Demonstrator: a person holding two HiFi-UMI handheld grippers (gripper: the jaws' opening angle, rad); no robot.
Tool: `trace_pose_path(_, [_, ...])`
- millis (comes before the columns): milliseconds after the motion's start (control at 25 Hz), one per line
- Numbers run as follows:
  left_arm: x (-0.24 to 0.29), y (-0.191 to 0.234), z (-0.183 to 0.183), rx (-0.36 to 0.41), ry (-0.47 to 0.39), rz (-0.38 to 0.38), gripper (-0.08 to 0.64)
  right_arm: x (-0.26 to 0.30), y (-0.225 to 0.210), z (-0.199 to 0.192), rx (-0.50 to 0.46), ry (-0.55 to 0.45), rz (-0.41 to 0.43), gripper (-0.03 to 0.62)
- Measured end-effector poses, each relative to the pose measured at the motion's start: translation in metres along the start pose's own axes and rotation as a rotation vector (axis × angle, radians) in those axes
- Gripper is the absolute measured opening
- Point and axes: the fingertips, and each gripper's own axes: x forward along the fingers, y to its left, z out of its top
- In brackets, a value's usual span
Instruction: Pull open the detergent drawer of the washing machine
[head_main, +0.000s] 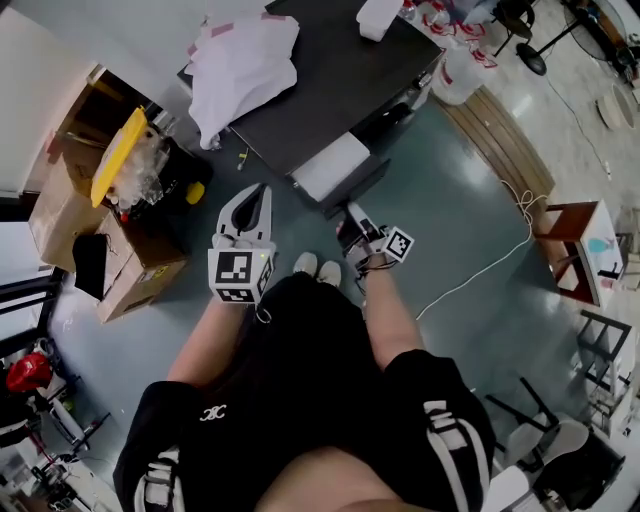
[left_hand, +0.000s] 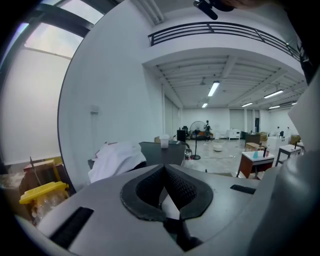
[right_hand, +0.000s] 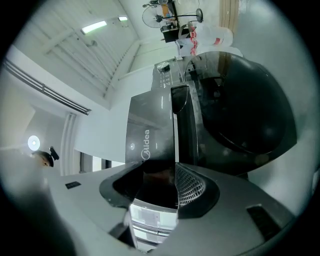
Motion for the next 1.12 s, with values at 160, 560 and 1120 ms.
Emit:
trace_pose_path(160, [0.005,-0.012,0.005,0.011,-0.012,-0.03,0.002,-0.016,0.006,0.001,-0.007,0.004,0.002,0.195])
trace_pose_path(560, [0.006,-0.031,0.015,0.034,-0.031,-0.079,0.002,-0.051,0.016,0.004,-0.01,-0.035,0.007,0.179])
trace_pose_path(1120, [0.008,-0.057,0.008,0.045,-0.015,-0.125,0.002,-0.076,0.014,0.007,-0.007,-0.056,0.008,0.172])
